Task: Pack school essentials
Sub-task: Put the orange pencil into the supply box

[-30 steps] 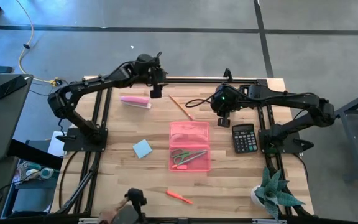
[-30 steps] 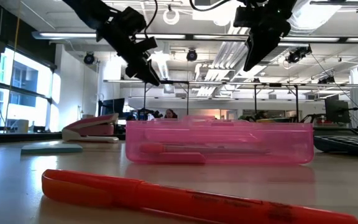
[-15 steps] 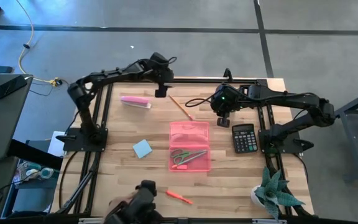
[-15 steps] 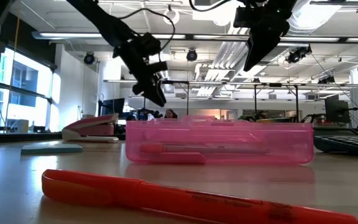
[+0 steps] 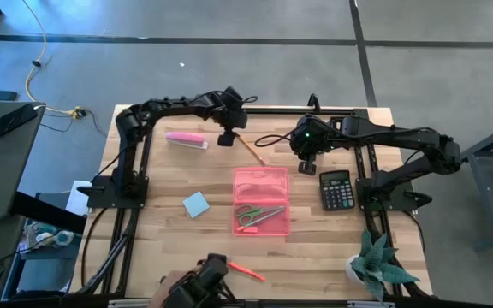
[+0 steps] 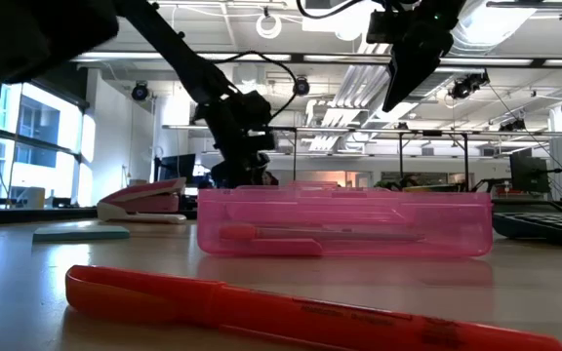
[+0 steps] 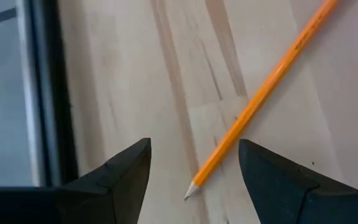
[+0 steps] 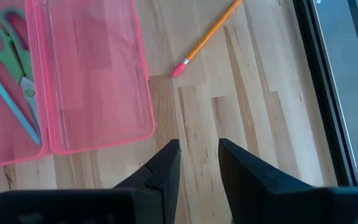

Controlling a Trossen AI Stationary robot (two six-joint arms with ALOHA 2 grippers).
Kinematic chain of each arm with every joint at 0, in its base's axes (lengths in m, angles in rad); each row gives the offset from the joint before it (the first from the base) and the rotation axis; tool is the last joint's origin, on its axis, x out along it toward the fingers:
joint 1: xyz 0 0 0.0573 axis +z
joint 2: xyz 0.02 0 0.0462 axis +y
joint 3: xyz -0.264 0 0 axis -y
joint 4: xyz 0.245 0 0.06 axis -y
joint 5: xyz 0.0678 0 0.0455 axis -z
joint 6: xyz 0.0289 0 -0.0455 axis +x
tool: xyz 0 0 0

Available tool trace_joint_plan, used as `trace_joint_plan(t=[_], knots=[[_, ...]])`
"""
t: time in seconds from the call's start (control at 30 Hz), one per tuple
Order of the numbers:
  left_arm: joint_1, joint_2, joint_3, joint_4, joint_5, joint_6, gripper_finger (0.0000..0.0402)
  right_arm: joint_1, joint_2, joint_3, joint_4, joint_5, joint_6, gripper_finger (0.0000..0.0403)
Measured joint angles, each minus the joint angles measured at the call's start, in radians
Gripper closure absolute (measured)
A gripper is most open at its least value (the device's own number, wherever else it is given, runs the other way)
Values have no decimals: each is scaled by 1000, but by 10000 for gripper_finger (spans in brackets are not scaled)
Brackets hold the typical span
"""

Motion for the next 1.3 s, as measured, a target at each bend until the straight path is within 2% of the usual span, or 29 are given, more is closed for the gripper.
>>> trace_joint_plan(t=[0.47, 0.67, 0.93, 1.3], knots=[[3, 84, 5, -10, 17, 0, 178, 0, 0, 0, 1, 0, 0, 301], [10, 89, 12, -45, 48, -3, 217, 0, 0, 0, 1, 0, 0, 301], [8, 90, 19, -104, 24, -10, 267, 0, 0, 0, 1, 0, -1, 301], [-15, 90, 19, -185, -11, -75, 306, 0, 0, 0, 1, 1, 0, 301]])
